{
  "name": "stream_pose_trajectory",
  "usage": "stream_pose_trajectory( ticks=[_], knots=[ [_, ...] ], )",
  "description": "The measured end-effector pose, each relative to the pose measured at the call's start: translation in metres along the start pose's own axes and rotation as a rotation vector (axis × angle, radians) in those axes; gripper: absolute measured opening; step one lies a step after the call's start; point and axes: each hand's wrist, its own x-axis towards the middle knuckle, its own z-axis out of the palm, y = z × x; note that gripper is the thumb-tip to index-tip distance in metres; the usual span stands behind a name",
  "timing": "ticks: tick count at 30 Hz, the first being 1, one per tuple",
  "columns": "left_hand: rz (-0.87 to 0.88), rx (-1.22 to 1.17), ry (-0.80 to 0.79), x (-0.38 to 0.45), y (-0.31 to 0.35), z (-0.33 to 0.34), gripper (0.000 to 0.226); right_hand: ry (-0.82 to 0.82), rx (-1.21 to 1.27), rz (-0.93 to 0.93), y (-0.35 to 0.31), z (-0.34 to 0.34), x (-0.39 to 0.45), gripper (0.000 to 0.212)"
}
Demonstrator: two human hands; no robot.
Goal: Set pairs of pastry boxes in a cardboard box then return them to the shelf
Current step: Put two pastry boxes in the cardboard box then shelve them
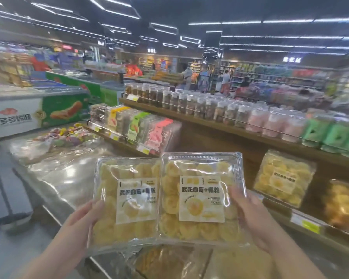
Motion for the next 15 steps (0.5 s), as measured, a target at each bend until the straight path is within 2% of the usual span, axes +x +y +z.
stream_pose_trajectory(
  ticks=[1,5,7,10,11,12,14,15],
  knots=[
    [-0.006,0.002,-0.015,0.007,-0.005,0.015,0.057,0.01,-0.009,0.009,-0.001,-0.014,0.006,0.041],
    [0.007,0.025,-0.042,0.029,-0.023,0.075,0.036,0.016,0.04,0.011,0.002,-0.063,0.027,0.069],
    [-0.006,0.04,-0.039,0.039,-0.031,0.101,0.053,0.047,0.039,0.023,0.004,-0.088,0.035,0.082],
    [-0.034,0.019,-0.067,0.056,-0.042,0.127,0.083,0.098,0.037,0.027,0.005,-0.123,0.045,0.071],
    [-0.062,0.009,-0.063,0.059,-0.042,0.139,0.085,0.119,0.033,0.039,0.006,-0.132,0.046,0.064],
    [-0.091,0.028,-0.064,0.059,-0.038,0.152,0.073,0.144,0.041,0.05,0.007,-0.141,0.048,0.055],
    [-0.067,0.066,-0.09,0.061,-0.034,0.176,0.022,0.19,0.08,0.064,0.007,-0.158,0.046,0.037],
    [-0.082,0.062,-0.096,0.062,-0.032,0.189,0.009,0.203,0.088,0.065,0.007,-0.166,0.046,0.034]
  ],
)
